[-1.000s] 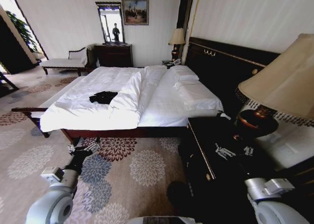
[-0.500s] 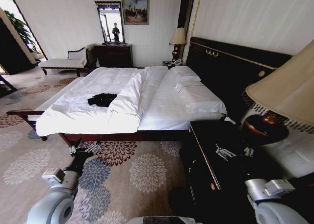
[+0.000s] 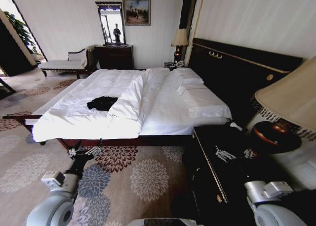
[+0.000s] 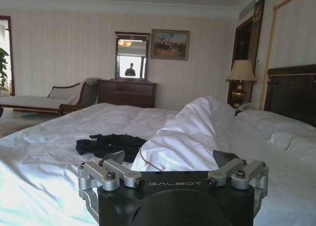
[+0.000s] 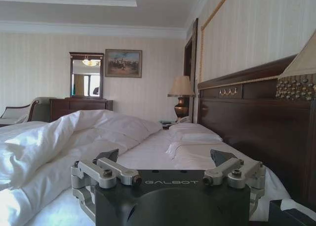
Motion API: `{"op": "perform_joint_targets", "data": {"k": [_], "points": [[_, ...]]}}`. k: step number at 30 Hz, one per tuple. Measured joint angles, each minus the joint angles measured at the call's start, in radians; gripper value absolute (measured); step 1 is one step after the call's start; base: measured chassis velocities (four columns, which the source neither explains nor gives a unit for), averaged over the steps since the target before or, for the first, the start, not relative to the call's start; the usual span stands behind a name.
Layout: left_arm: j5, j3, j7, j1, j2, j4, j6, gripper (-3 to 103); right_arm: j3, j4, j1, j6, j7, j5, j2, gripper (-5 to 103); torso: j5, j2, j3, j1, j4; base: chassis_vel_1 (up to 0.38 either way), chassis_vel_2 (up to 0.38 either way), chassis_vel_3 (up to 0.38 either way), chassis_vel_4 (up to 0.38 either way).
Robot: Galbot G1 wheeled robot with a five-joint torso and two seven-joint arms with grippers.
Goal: Fold the clothes on the bed.
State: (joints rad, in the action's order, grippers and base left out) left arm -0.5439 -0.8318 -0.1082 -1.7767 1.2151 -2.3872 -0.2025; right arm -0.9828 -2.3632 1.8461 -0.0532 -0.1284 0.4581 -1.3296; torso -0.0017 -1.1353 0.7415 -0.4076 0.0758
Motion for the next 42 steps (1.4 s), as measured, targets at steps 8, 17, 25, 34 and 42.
{"op": "perform_joint_targets", "data": {"k": [8,17,25,34,42], "points": [[0.007,0.007,0.0,-0.011,0.011,-0.006,0.0,100,0.007,0.0,-0.001,0.002,0.001,-0.011,-0.012,100,0.0,0.0,0.0,0.0,0.0001,-0.128,0.121,0.111,-0.11],[-0.014,0.016,-0.008,-0.014,0.013,-0.019,-0.002,100,0.01,-0.001,0.002,0.002,-0.002,-0.025,-0.015,100,0.0001,0.0,0.0,0.0,0.0,-0.118,0.11,0.12,-0.111],[-0.009,0.027,-0.01,-0.015,0.008,-0.021,-0.004,100,0.019,-0.002,0.004,0.003,-0.004,-0.037,-0.02,100,0.0,0.0,0.0,0.0,0.0,-0.129,0.126,0.127,-0.132],[-0.005,0.037,-0.011,-0.012,0.002,-0.018,-0.006,100,0.019,0.001,0.007,0.003,-0.004,-0.037,-0.02,100,-0.0001,0.0,0.0,0.0,0.0,-0.083,0.094,0.091,-0.087],[-0.006,0.029,-0.011,-0.011,-0.003,-0.019,-0.006,100,0.023,0.008,0.006,0.002,-0.005,-0.037,-0.023,100,0.0,0.0,0.0,0.0,0.0,-0.107,0.093,0.107,-0.109]]}}
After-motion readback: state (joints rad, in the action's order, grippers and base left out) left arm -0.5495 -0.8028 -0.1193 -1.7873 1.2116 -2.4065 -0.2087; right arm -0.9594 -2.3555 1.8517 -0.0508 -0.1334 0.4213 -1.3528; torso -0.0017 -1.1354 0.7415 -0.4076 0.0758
